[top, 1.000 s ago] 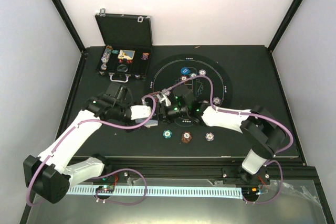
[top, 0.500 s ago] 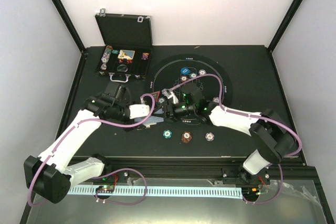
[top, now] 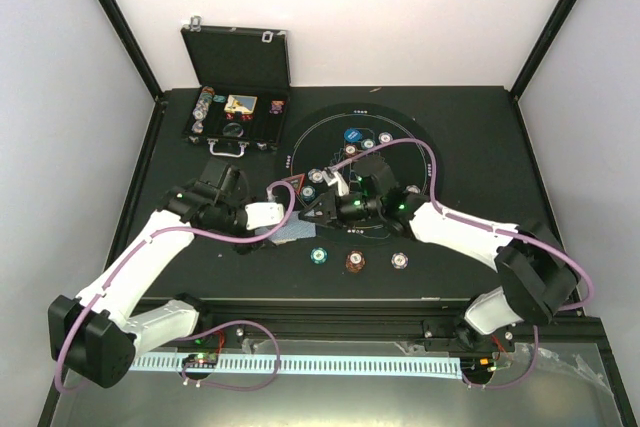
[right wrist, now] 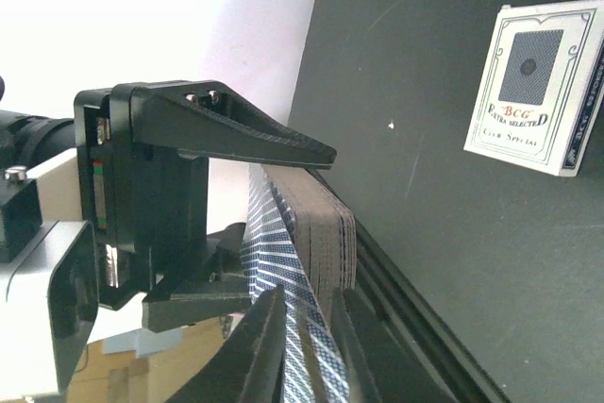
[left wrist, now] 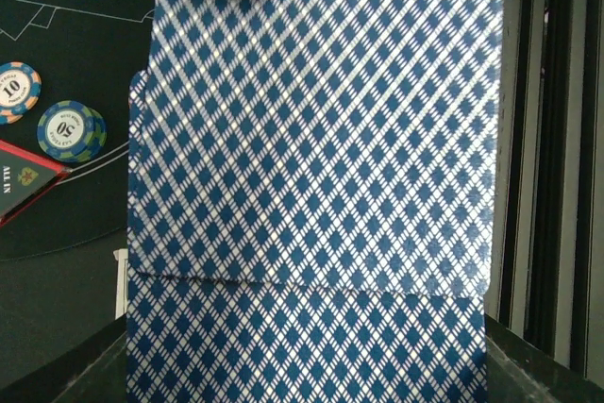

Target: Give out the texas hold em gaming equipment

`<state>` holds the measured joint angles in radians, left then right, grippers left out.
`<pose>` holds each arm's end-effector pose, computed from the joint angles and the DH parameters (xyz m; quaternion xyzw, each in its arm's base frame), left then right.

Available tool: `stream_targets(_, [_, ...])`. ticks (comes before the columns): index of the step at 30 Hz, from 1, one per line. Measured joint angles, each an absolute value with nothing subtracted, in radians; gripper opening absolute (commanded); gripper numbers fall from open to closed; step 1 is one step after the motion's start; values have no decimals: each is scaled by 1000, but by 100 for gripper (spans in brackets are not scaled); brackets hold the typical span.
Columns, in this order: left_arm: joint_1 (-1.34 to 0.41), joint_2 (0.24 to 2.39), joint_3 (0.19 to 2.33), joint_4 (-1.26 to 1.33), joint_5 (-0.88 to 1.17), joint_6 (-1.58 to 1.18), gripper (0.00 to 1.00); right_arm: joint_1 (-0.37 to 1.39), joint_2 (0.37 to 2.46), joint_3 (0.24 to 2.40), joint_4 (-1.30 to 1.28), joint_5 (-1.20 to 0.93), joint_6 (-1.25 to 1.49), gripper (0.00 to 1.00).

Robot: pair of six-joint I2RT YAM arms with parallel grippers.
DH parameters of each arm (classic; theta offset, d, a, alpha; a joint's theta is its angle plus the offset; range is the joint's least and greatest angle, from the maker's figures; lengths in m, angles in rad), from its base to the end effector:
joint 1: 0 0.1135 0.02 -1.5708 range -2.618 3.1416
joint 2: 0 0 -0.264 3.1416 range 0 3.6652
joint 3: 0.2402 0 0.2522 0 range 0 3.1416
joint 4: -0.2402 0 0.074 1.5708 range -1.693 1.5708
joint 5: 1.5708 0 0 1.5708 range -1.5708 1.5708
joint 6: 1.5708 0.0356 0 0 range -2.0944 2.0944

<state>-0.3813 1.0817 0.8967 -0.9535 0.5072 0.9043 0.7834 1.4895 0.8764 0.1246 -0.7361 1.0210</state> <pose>0.1716 -0.0874 0.2650 0.6098 0.7245 -0.1830 0.2639 0.2113 0.2442 0.2376 -0.0892 0.8160 0.5683 0.0559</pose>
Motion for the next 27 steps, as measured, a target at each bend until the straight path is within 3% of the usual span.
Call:
stream_targets(2, [-381, 1082, 894, -951, 505, 904, 1, 779, 1481, 876, 112, -734, 1013, 7])
stream_targets(7, [-379, 1082, 889, -948, 498, 904, 1, 762, 1465, 878, 78, -731, 997, 3])
stream_targets(20, [-327, 1082, 850, -942, 483, 905, 1, 636, 1456, 909, -38, -745, 914, 2])
stream_targets(27, [-292, 1077, 848, -954, 475, 913, 1, 535, 1663, 1126, -80, -773, 837, 1])
